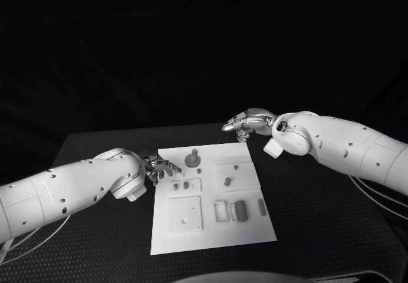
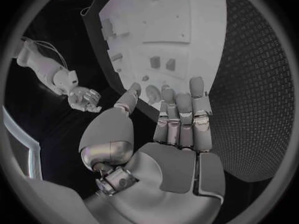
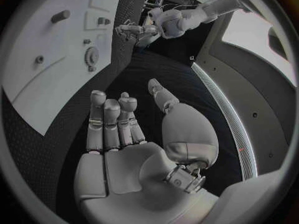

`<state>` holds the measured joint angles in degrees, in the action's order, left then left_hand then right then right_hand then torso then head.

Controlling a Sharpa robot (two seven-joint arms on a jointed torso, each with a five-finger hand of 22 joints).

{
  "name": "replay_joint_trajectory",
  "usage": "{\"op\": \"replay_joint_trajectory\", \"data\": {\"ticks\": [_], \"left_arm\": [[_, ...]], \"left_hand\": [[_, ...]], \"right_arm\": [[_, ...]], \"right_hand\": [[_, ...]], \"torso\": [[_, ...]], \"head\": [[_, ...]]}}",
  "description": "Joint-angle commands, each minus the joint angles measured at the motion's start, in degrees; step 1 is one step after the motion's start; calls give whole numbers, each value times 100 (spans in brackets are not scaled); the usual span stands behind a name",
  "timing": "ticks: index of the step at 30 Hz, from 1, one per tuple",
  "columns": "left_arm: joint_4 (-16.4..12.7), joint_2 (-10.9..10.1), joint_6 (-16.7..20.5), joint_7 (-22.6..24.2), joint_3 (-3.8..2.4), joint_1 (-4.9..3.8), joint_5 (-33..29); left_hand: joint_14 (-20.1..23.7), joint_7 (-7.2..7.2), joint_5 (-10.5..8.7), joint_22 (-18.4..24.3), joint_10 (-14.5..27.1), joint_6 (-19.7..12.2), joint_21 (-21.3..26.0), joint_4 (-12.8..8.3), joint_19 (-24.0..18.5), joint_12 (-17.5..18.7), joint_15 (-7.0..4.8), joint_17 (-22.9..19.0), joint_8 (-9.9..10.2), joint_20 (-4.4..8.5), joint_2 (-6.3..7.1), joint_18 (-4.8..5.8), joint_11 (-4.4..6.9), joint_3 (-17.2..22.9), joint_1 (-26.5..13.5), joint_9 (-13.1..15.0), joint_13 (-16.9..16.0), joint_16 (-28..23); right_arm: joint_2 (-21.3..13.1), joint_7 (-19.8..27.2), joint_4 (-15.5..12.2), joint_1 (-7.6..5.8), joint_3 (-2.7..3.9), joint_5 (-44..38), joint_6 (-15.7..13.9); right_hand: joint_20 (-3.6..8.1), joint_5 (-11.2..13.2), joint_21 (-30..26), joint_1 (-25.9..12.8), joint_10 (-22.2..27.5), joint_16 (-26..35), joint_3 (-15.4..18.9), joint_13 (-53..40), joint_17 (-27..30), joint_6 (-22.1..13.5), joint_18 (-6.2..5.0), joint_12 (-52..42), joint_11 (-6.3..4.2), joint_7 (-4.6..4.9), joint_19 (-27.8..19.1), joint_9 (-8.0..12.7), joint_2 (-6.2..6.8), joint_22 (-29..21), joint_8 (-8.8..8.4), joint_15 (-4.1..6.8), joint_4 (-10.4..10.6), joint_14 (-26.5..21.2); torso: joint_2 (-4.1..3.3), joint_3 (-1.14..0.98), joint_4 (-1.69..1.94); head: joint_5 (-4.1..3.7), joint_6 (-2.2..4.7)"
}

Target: Assemble the parts on the task board

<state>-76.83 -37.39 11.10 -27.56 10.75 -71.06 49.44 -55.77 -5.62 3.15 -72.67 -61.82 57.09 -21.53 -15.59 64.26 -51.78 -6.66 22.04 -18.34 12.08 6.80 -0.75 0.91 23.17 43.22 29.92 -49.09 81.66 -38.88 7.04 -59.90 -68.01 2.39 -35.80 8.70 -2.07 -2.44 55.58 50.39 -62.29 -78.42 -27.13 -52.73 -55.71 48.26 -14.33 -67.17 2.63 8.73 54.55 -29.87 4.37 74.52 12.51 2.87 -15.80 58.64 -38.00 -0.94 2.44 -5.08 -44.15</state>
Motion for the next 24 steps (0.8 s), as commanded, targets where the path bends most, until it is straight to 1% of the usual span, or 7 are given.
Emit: {"op": "replay_joint_trajectory", "data": {"ticks": [1, 2, 6, 8, 14, 19, 24], "left_arm": [[-8, 8, 633, 887, -10, -79, -663], [6, 13, 704, 959, -10, -88, -664], [207, 103, 916, 1397, -11, -105, -650], [335, 188, 920, 1631, -11, -106, -326], [776, 505, 940, 2262, -2, -106, 942], [946, 766, 982, 2410, 3, -101, 2006], [1217, 1084, 938, 2677, 54, -90, 2824]], "left_hand": [[154, -66, -24, 107, 153, -157, 188, -57, -185, 218, 105, -110, 71, -105, -20, 75, -107, 10, 98, 1, 199, -226], [246, -93, -21, 155, 254, -194, 276, -63, -291, 325, 159, -161, 81, -159, -15, 75, -145, 19, 111, 1, 278, -337], [814, -277, 13, 574, 835, -371, 943, -75, -1002, 1208, 702, -609, 78, -667, 10, 75, -417, 162, 496, 33, 1045, -1297], [797, -317, -6, 697, 812, -448, 1079, -74, -1023, 1491, 815, -712, 80, -775, 45, 63, -507, 314, 834, 26, 1396, -1543], [649, -319, 21, 770, 649, -443, 1159, -101, -919, 2313, 840, -732, 29, -819, 102, 41, -665, 970, 2038, -1, 2238, -1698], [566, -304, 8, 791, 366, -424, 1224, -105, -842, 3004, 822, -684, 17, -802, 194, 37, -733, 938, 2435, -59, 2881, -1774], [3, -284, -6, 688, 172, -404, 983, -116, -232, 3511, 670, -472, 53, -647, 263, -98, -714, 861, 2685, -116, 3227, -1486]], "right_arm": [[-6, 25, 19, 3, 1, -31, -38], [-6, 26, 20, 3, 1, -31, -44], [4, 25, 13, 3, 1, -34, -83], [10, 35, 14, 3, 1, -107, -120], [28, 80, 23, 3, 1, -438, -273], [51, 101, 50, 3, 1, -677, -387], [80, 134, 61, 3, 1, -875, -550]], "right_hand": [[-5, -34, -22, -72, 29, -20, -32, 5, 7, -9, -67, -20, 2, 45, -4, 9, 5, -4, -30, 52, 3, -4], [-5, -34, -22, -73, 29, -20, -32, 6, 7, -9, -67, -20, 2, 45, -4, 9, 5, -4, -30, 52, 3, -4], [-5, -34, -22, -73, 29, -20, -31, 6, 7, -11, -67, -20, 2, 45, -4, 10, 8, -3, -31, 52, 2, -4], [-5, -34, -22, -72, 29, -20, -32, 7, 7, -14, -67, -21, 2, 46, -5, 10, 10, -3, -33, 52, 0, -4], [-4, -34, -22, -64, 30, -20, -37, 9, 8, -23, -67, -21, 3, 47, -5, 12, 10, -4, -38, 52, -6, -5], [-3, -34, -22, -59, 30, -20, -41, 10, 9, -27, -67, -22, 3, 47, -4, 13, 7, -3, -40, 51, -9, -5], [-1, -34, -20, -51, 27, -23, -47, 11, 10, -29, -67, -24, 4, 48, 0, 14, 0, -3, -41, 51, -13, -2]], "torso": [[-10, -2, -8], [-8, -4, -7], [-7, -10, -8], [-12, -8, -12], [-9, -7, -13], [-25, 2, -23], [-35, 6, -27]], "head": [[4, 33], [3, 35], [11, 51], [5, 67], [11, 112], [5, 140], [8, 157]]}}
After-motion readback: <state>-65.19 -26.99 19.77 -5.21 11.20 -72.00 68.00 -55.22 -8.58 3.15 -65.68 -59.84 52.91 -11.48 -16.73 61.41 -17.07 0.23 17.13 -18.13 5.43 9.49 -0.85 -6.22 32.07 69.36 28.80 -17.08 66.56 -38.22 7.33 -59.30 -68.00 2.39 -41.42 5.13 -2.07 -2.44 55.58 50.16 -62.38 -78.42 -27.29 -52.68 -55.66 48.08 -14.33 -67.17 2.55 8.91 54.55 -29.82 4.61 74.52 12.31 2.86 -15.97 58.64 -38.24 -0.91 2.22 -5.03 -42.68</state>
